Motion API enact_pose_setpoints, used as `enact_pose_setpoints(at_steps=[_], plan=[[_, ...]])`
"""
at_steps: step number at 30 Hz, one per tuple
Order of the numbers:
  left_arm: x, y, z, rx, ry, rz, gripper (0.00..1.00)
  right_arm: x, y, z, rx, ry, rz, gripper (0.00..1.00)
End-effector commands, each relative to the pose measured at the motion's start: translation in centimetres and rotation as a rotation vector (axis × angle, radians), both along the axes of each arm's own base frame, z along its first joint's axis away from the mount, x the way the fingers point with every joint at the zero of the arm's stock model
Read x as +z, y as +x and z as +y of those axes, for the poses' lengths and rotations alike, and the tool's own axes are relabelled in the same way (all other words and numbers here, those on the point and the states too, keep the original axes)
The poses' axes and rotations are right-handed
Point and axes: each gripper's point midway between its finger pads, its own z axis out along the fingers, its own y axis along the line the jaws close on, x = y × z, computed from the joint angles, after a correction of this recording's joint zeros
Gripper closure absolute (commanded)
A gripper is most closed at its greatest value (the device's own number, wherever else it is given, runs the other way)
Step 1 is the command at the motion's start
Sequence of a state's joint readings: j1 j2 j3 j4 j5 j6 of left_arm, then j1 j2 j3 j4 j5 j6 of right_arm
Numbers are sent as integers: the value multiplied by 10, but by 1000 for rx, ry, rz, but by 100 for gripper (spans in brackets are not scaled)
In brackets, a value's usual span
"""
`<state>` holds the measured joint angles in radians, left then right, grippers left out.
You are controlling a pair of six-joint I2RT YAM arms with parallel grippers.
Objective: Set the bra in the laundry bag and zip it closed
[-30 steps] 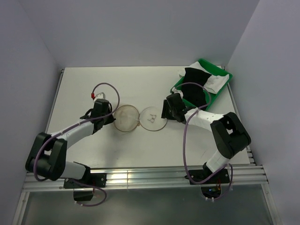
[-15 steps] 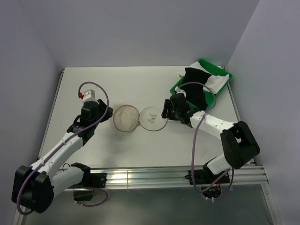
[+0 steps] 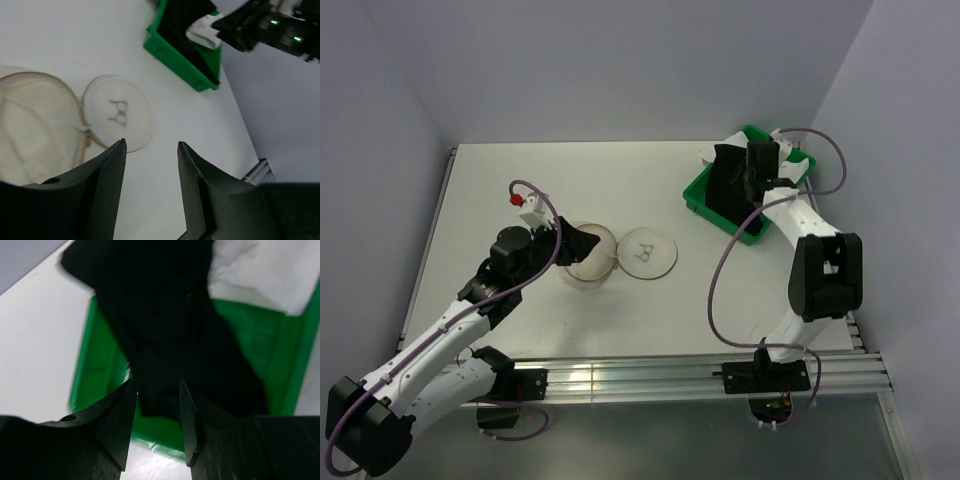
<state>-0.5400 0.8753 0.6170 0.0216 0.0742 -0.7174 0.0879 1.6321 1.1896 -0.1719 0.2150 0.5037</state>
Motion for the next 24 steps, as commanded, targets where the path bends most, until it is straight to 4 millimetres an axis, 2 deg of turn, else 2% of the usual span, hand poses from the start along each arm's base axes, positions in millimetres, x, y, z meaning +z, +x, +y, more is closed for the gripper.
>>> enact_pose_setpoints(at_steps=[1, 2, 3, 4, 5, 6, 7, 8, 9, 14, 24], plan=[[30, -18, -24, -133, -87, -106, 49, -7, 16, -51, -146, -51, 50, 53], [29, -20, -26, -147, -98, -108, 49, -10, 29, -71, -196, -49, 51, 53], [27, -24, -30, -172, -105, -107, 49, -13, 36, -79, -216, -48, 61, 54], [21, -27, -32, -185, -110, -100, 49, -3, 45, -93, -244, -47, 60, 54], [17, -28, -33, -188, -107, -93, 49, -22, 50, -104, -280, -68, 105, 54], [10, -28, -32, -187, -98, -83, 49, -26, 53, -111, -301, -79, 120, 54], [7, -27, -32, -184, -93, -79, 49, -20, 60, -118, -320, -86, 118, 54], [3, -27, -32, -181, -87, -72, 49, -36, 61, -127, -343, -89, 151, 53], [-1, -27, -31, -178, -81, -69, 49, -40, 63, -132, -357, -89, 160, 52], [-4, -30, -35, -205, -89, -71, 50, -56, 63, -145, -395, -117, 211, 41], [-3, -29, -32, -190, -93, -80, 50, -81, 64, -150, -357, -196, 319, 32]])
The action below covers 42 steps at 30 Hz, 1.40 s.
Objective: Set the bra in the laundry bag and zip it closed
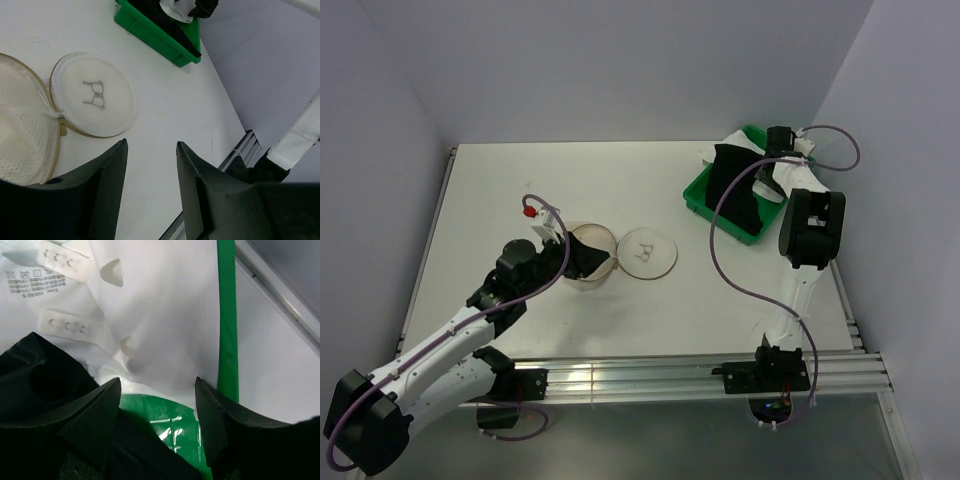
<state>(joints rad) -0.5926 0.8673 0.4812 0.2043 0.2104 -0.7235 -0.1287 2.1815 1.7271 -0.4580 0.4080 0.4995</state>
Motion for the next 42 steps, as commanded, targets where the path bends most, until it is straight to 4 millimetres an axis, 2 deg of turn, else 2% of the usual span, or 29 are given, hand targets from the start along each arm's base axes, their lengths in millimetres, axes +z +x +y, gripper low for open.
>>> enact_pose_setpoints(at_steps=[1, 4, 10, 15, 16, 19, 21, 26, 27, 29, 30, 32, 33, 35, 36, 37, 38, 39, 42], plan=[[16, 1, -2, -2, -39, -49, 50, -1, 4, -9, 7, -62, 54, 31], [16, 1, -2, 1, -35, -47, 51, -8, 6, -9, 22, -64, 83, 31], [20, 4, 2, 26, -29, -56, 53, -15, 18, -1, 69, -22, 97, 45], [25, 4, 6, 43, -27, -70, 57, -21, 25, 3, 103, 1, 138, 50], [26, 5, 8, 52, -28, -75, 57, -21, 25, 2, 108, 0, 136, 54], [27, 6, 11, 70, -23, -77, 57, -23, 26, 3, 105, 20, 119, 95], [29, 6, 12, 76, -21, -83, 57, -27, 26, 3, 104, 17, 100, 100], [27, 9, 14, 95, -8, -75, 57, 13, 34, 7, 137, 0, -80, 100], [27, 9, 15, 98, -8, -76, 57, 36, 36, 9, 150, -16, -171, 100], [27, 11, 14, 98, -6, -71, 57, 61, 36, 12, 166, -23, -266, 100], [27, 10, 13, 94, -7, -70, 57, 88, 32, 14, 171, -43, -350, 100], [28, 12, 11, 90, -12, -69, 57, 114, 25, 14, 160, -62, -427, 100], [26, 12, 9, 82, -13, -63, 57, 140, 18, 16, 158, -73, -505, 100], [27, 13, 7, 77, -21, -62, 58, 163, 8, 16, 148, -96, -570, 100], [25, 12, 5, 66, -22, -57, 58, 183, -2, 17, 140, -108, -630, 100], [26, 12, 4, 63, -26, -55, 58, 191, -8, 17, 136, -110, -651, 100], [25, 11, 4, 60, -27, -54, 58, 190, -15, 18, 134, -111, -655, 100], [24, 11, 3, 59, -28, -53, 58, 202, -20, 17, 130, -121, -677, 100], [26, 10, 3, 55, -35, -53, 58, 193, -28, 14, 97, -115, -631, 100]])
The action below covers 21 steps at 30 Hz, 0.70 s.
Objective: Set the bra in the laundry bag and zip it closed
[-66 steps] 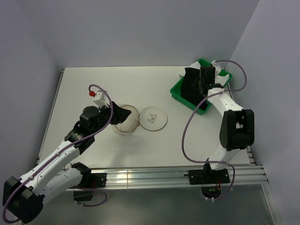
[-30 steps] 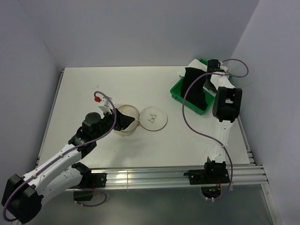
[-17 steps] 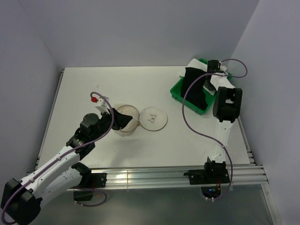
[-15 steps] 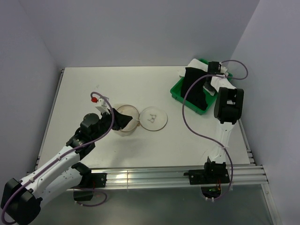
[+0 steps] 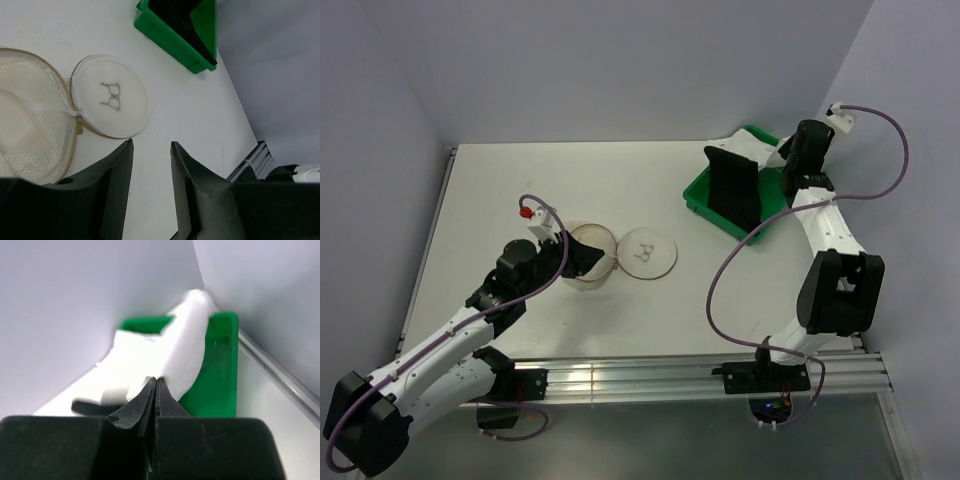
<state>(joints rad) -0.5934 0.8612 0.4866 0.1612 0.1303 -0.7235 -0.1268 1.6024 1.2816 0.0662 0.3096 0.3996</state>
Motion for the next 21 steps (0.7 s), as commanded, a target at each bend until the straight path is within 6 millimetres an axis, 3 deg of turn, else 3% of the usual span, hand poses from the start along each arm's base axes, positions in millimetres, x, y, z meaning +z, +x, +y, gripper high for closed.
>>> enact_pose_setpoints(at_steps=[1, 2, 4, 5, 7, 8, 11, 12, 13, 15, 21], plan=[[30, 1, -8, -25, -62, -72, 58, 17, -12, 0, -31, 3, -73, 100], [32, 2, -8, -22, -64, -76, 58, 6, -22, 4, -18, 16, -70, 100], [32, 4, -8, -18, -60, -73, 58, 33, -32, 15, 19, 43, -183, 100], [33, 3, -10, -30, -62, -72, 58, 58, -46, 20, 25, 38, -250, 100], [32, 2, -14, -45, -70, -70, 57, 86, -60, 28, 23, 25, -318, 100], [31, 1, -16, -58, -74, -66, 57, 116, -78, 30, 19, 7, -391, 100], [28, 0, -21, -81, -79, -53, 56, 155, -104, 42, 18, -15, -492, 100], [27, 0, -23, -85, -81, -49, 55, 178, -123, 46, 21, -23, -558, 100], [28, 0, -24, -88, -85, -49, 55, 187, -130, 61, 54, -25, -587, 100], [27, 0, -26, -97, -88, -47, 54, 209, -151, 65, 52, -49, -645, 100], [27, -1, -37, -135, -105, -22, 48, 249, -199, 102, 196, -26, -746, 100]])
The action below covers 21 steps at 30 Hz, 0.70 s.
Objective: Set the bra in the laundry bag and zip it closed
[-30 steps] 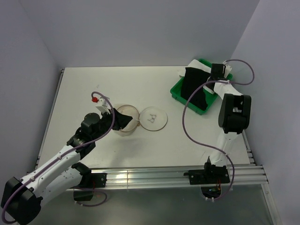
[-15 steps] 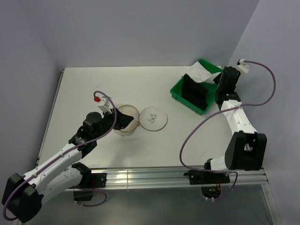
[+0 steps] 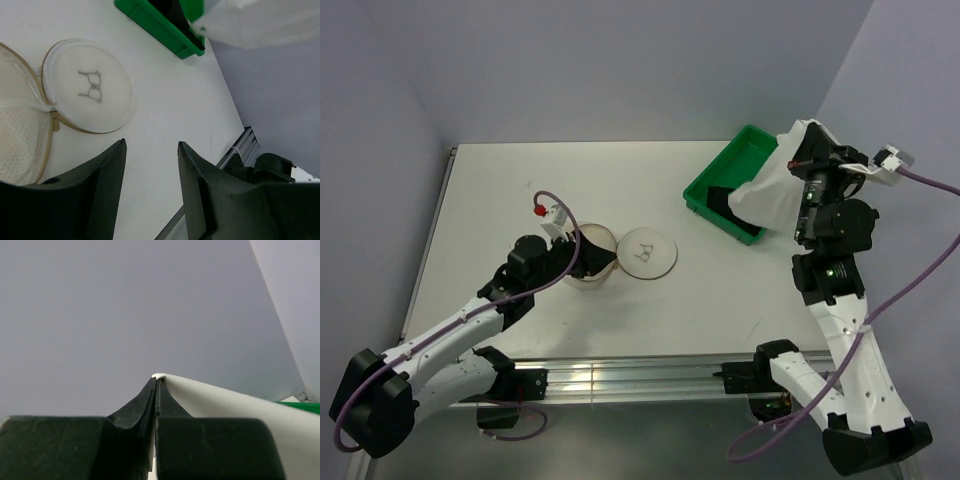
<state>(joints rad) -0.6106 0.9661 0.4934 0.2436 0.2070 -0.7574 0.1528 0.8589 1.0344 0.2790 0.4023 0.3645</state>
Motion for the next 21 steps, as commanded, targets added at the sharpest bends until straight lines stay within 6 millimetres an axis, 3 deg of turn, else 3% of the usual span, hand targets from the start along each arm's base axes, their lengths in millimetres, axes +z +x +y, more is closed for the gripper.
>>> enact_pose_setpoints(at_steps=[1, 4, 7, 11, 13, 14, 16, 21], plan=[[37, 0, -17, -54, -83, -65, 48, 23, -24, 12, 48, -14, -49, 100], [41, -1, -25, -75, -86, -63, 48, 19, -39, 35, 173, -6, -11, 100], [45, -5, -36, -106, -82, -73, 47, -7, -55, 57, 296, 2, 53, 100], [44, -3, -43, -119, -55, -74, 47, -24, -107, 68, 440, -6, 93, 100], [48, -2, -47, -132, -58, -79, 47, -17, -130, 81, 544, -32, 85, 100], [47, -1, -50, -139, -55, -76, 47, -29, -137, 86, 582, -34, 139, 100], [51, 2, -50, -130, -51, -85, 46, -26, -154, 98, 677, -55, 143, 100], [66, 6, -55, -132, -62, -109, 45, -32, -176, 126, 870, -56, 149, 100]])
